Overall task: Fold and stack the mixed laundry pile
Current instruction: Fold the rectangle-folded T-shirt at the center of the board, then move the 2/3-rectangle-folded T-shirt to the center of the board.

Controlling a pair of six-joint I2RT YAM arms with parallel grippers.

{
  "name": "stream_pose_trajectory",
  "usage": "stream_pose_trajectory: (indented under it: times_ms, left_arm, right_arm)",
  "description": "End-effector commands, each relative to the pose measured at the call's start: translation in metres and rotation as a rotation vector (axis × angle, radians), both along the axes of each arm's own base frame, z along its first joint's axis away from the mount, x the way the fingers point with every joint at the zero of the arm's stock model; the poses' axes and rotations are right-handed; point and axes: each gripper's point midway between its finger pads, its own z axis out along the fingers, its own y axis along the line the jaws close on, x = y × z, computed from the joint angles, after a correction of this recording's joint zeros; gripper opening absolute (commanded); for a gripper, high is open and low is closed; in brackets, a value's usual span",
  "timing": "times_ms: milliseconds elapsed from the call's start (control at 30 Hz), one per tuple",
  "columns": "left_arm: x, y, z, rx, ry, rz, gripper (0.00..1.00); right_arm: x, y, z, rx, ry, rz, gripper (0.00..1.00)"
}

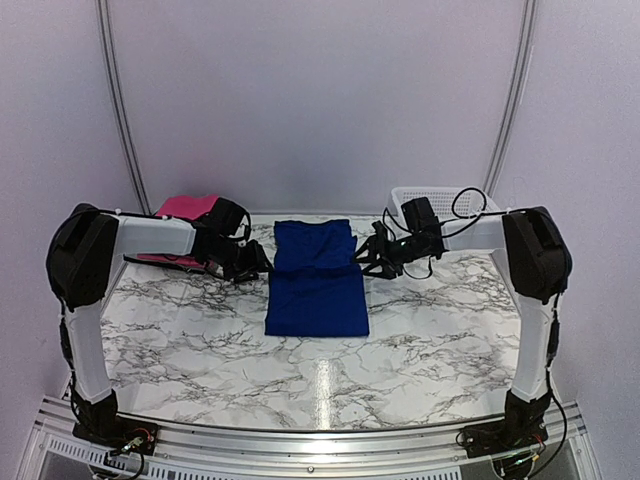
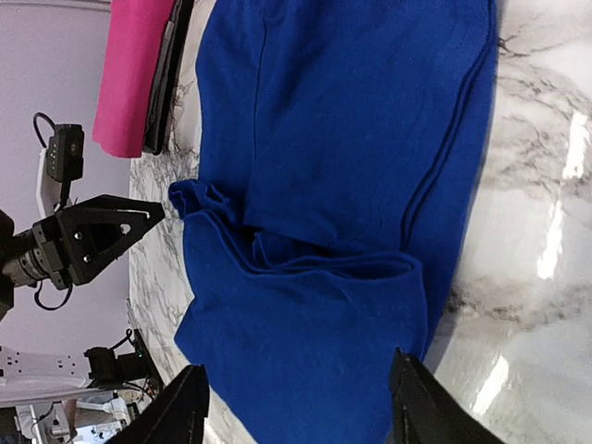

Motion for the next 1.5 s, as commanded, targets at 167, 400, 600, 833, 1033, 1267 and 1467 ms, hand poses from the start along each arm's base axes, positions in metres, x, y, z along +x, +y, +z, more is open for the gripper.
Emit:
stream_pose_trajectory:
  times_ms: [167,400,600,833,1033,1267,1467]
  left_arm:
    - [-0.052,-0.031,0.035,0.019,-0.108,-0.223,0.47]
    - [-0.074,-0.049,-0.016,0.039,0.007,-0.269,0.32]
    - [-0.11,-0.043,-0.044,0.082,0.076,-0.3,0.26]
    - [-0.173,-0.033,-0.052,0.092,0.138,-0.326,0.23]
    - [-0.214,-0.024,-0.037,0.066,0.143,-0.339,0.25]
    - [-0.209,-0.03,-0.013,0.023,0.091,-0.345,0.38]
    - [-0.193,-0.043,-0.001,0.015,0.056,-0.333,0.5]
  right_arm:
    - [-0.06,0.013,0.042,-0.036,-0.112,0.114,0.52]
    - [-0.09,0.045,-0.007,-0.034,-0.025,0.16,0.39]
    - [-0.12,0.031,-0.051,-0.078,0.073,0.154,0.36]
    - [-0.199,0.027,-0.059,-0.095,0.164,0.208,0.36]
    - [-0.213,0.022,0.0,-0.05,0.072,0.196,0.39]
    - [-0.073,-0.027,0.043,-0.209,-0.167,-0.036,0.45]
    - [0.006,-0.025,0.029,-0.351,-0.236,-0.071,0.47]
